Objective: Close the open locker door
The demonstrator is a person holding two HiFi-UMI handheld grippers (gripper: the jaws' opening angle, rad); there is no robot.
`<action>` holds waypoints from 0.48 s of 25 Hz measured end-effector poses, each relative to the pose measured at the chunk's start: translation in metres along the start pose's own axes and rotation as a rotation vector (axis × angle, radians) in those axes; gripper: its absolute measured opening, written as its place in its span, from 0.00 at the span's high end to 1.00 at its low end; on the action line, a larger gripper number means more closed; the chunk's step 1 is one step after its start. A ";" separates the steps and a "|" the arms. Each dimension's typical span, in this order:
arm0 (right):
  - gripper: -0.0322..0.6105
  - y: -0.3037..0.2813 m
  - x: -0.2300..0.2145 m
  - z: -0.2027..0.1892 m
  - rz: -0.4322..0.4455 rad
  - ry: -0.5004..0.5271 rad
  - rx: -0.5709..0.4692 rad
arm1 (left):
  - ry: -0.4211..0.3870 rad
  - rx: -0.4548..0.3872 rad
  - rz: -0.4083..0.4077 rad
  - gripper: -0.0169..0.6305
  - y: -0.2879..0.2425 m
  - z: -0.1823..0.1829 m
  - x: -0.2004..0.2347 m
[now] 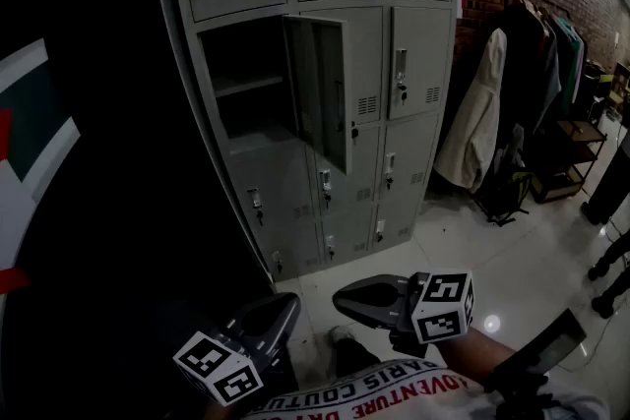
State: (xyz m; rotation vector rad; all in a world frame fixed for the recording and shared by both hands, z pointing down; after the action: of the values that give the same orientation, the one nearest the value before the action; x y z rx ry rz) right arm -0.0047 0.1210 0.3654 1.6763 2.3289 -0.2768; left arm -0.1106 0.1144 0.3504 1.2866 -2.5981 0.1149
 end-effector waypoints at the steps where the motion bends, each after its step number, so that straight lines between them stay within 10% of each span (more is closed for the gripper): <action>1: 0.96 -0.002 -0.009 0.002 -0.003 -0.004 -0.002 | 0.001 0.003 0.000 0.97 -0.006 0.000 0.007; 12: 0.96 -0.002 -0.165 0.047 -0.112 -0.033 -0.048 | 0.038 0.044 0.015 0.97 -0.105 0.000 0.102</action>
State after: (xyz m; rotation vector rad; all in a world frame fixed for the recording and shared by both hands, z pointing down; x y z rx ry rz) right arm 0.0480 -0.0417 0.3727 1.5104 2.3898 -0.2665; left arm -0.0870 -0.0289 0.3719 1.2665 -2.5877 0.1982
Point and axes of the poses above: the fingertips, and each gripper's own axes: y backward along the fingers, x to its left, z out of its top, the point moved 3 cm from there along y, backward along the fingers, and after that the axes turned 4 degrees about -x, right-handed, at the moved point
